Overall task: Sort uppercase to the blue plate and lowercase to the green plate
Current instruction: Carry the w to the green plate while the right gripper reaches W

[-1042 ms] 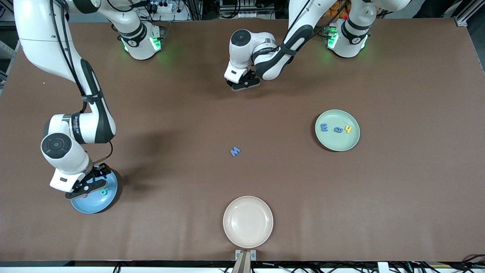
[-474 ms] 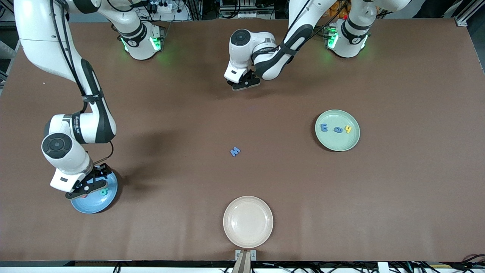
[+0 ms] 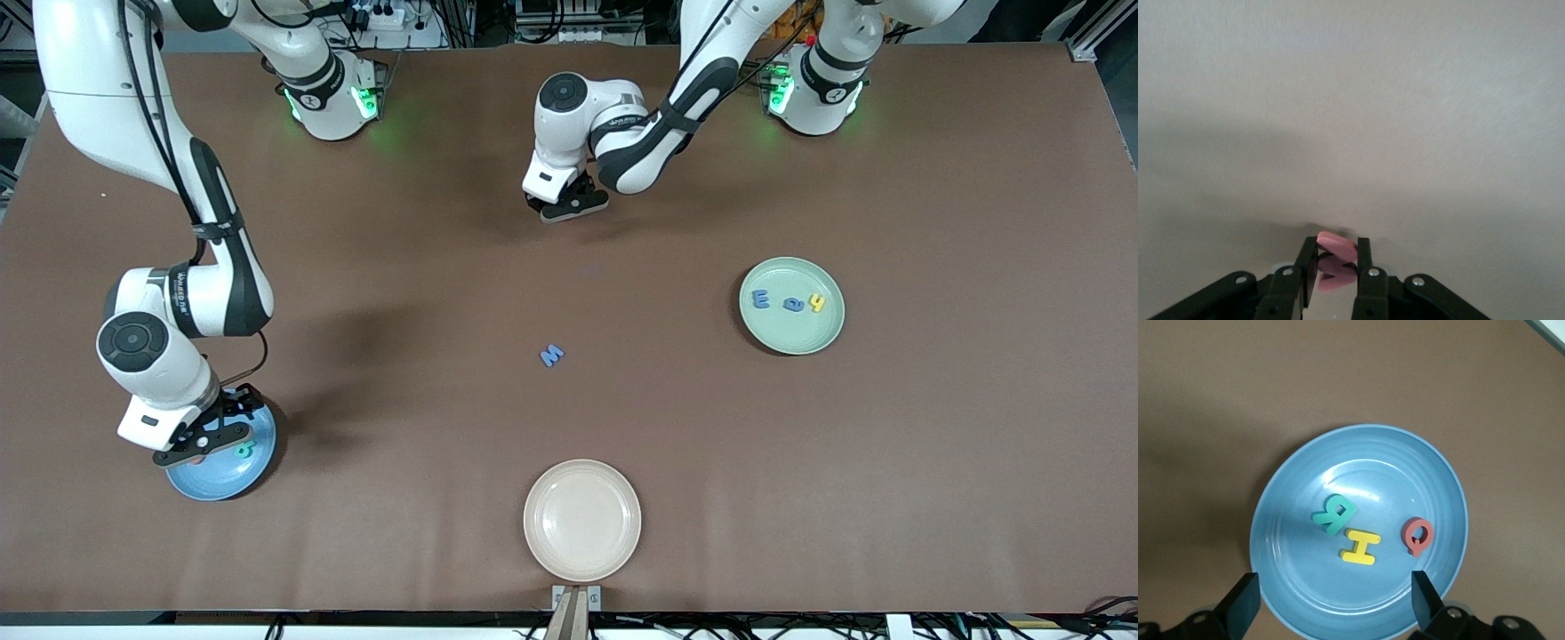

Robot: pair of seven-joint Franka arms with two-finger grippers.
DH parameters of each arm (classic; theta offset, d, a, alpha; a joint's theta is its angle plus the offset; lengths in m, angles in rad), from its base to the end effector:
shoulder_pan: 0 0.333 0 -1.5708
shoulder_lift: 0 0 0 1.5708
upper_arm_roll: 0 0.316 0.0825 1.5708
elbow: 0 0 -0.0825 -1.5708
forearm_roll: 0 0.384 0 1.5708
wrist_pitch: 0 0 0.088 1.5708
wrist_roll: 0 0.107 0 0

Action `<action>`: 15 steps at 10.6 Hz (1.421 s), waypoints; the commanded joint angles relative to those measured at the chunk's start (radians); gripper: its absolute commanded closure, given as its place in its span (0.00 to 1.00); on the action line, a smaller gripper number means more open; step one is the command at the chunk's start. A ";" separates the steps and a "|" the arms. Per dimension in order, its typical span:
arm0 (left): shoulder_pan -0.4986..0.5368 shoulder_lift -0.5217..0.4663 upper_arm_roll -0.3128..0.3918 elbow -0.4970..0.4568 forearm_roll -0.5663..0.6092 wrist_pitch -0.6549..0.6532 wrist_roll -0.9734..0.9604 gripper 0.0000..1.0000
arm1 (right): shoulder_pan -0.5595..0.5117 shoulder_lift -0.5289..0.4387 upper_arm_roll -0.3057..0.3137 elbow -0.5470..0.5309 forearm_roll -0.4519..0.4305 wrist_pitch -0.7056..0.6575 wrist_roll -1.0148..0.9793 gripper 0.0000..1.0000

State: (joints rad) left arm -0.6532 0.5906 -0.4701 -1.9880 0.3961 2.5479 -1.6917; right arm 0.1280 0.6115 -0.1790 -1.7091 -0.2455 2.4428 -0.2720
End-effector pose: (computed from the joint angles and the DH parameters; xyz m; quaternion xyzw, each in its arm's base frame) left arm 0.2672 -0.5513 0.1960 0.9867 0.1588 -0.0074 0.0330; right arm 0.6870 -0.0217 0.2533 0.9653 0.2151 0.0395 0.1425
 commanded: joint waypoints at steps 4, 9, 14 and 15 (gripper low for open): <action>0.003 -0.037 0.099 0.173 -0.233 -0.170 0.296 0.80 | 0.100 0.001 0.003 0.014 0.032 -0.054 0.268 0.00; 0.096 -0.135 0.162 0.222 -0.483 -0.319 0.698 0.87 | 0.185 -0.001 0.003 0.025 0.144 -0.056 0.410 0.00; 0.129 -0.245 0.289 0.221 -0.617 -0.563 0.963 0.89 | 0.214 0.001 0.003 0.025 0.147 -0.056 0.534 0.00; 0.145 -0.259 0.306 0.219 -0.616 -0.590 0.989 0.89 | 0.235 0.004 0.003 0.028 0.149 -0.054 0.615 0.00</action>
State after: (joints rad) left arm -0.5194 0.3681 -0.1879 -1.7523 -0.1907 2.0028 -0.7559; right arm 0.3312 0.6114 -0.1752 -1.6947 -0.1131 2.4020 0.2442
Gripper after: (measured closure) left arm 0.722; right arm 0.000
